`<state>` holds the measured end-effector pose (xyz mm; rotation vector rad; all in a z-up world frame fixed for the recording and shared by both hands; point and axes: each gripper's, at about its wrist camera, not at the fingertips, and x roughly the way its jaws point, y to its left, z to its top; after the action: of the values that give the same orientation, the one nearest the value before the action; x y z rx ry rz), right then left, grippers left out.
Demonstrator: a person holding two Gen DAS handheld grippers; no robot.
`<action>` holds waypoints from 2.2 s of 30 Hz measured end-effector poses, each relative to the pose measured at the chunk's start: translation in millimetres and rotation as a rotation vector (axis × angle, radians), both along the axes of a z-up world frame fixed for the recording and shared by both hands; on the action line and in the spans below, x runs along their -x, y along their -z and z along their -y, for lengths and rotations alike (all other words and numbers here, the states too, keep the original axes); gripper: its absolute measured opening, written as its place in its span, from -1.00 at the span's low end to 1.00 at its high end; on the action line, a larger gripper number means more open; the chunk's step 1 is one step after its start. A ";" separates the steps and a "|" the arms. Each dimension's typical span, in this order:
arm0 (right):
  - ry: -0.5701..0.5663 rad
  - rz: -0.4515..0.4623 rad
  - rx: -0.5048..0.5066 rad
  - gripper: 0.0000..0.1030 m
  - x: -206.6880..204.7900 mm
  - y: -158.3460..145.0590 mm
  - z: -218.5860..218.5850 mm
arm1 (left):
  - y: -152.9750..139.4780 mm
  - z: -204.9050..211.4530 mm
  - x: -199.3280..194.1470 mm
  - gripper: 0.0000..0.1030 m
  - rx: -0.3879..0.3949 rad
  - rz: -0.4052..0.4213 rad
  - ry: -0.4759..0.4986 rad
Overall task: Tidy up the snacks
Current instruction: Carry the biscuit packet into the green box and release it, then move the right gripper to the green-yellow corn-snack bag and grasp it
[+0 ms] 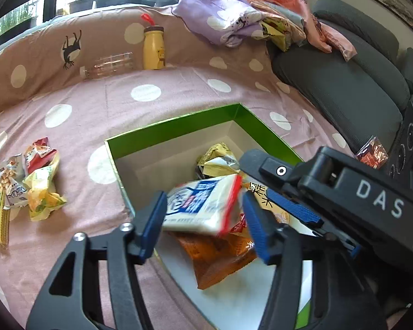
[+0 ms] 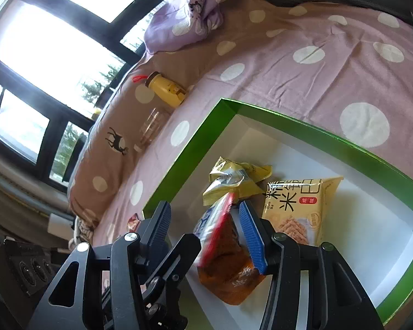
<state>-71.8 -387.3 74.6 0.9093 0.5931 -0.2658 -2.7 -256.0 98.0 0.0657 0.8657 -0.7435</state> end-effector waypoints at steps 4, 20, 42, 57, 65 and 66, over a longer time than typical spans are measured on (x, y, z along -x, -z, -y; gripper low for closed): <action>-0.005 0.031 0.029 0.29 3.3 -9.5 -7.9 | -7.3 -20.6 3.0 0.39 0.011 0.002 -0.026; -0.170 0.043 0.201 0.75 -21.4 -38.5 -79.0 | -12.7 -196.4 22.6 0.91 0.016 0.015 -0.437; -0.525 -0.268 0.513 0.71 -182.8 34.4 -224.8 | 33.2 -311.6 -11.4 0.92 0.015 -0.179 -0.769; -0.505 -0.323 0.528 -0.29 -173.1 52.5 -225.4 | 42.0 -304.6 -15.4 0.92 -0.025 -0.213 -0.748; -0.580 -0.318 0.402 -0.29 -115.6 34.1 -238.7 | 47.0 -311.7 -16.0 0.92 -0.040 -0.229 -0.780; -0.577 -0.313 0.372 -0.29 -107.9 36.1 -237.7 | 47.9 -312.1 -16.0 0.92 -0.042 -0.232 -0.782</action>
<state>36.1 -149.6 38.4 0.3116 1.0280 0.0100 13.3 56.1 50.1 -0.3147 1.0289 0.0040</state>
